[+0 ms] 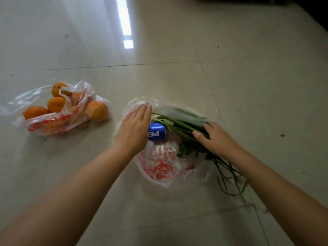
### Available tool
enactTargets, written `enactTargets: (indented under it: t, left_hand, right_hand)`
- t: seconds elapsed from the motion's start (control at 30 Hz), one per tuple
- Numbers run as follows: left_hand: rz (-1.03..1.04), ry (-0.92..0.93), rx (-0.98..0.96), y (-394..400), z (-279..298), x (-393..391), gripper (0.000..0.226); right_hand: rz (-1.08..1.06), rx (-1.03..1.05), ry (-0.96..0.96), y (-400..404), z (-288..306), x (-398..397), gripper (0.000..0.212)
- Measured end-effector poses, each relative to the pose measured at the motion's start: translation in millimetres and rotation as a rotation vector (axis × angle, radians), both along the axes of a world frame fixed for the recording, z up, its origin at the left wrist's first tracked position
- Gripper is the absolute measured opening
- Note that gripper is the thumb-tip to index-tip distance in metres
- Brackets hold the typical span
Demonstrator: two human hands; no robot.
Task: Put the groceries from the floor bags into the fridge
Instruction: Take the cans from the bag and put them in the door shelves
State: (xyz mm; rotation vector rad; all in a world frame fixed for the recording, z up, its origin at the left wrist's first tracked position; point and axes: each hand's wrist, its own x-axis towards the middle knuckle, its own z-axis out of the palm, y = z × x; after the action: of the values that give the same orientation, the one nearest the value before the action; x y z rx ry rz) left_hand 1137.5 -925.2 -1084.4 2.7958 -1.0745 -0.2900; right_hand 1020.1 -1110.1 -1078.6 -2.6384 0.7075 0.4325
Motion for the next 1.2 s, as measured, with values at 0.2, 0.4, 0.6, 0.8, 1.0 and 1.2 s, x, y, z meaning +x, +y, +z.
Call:
enactTargets:
  t: [0.2,0.4,0.6,0.8,1.0,1.2]
  left_hand:
    - [-0.054,-0.028,-0.057,-8,14,-3,0.083]
    - [-0.167,-0.057,0.09,-4,16,-6,0.087]
    - [-0.215,-0.074,0.154,-10,29,-6,0.088]
    - [-0.161,-0.025,0.154,-6,31,-7,0.087]
    - [-0.174,0.014,0.161,-5,29,-7,0.087]
    - [-0.156,0.068,0.195,-1,21,-10,0.079]
  right_hand:
    - [0.245,-0.186,-0.043,1,-6,-14,0.05]
    - [0.012,-0.096,0.061,-17,-15,3,0.085]
    - [-0.013,-0.166,0.158,-16,-26,13,0.096]
    - [-0.006,-0.161,0.016,2,-6,10,0.039]
    - [0.143,0.299,0.162,48,2,3,0.035]
    - [0.236,0.242,0.205,38,-6,-3,0.038]
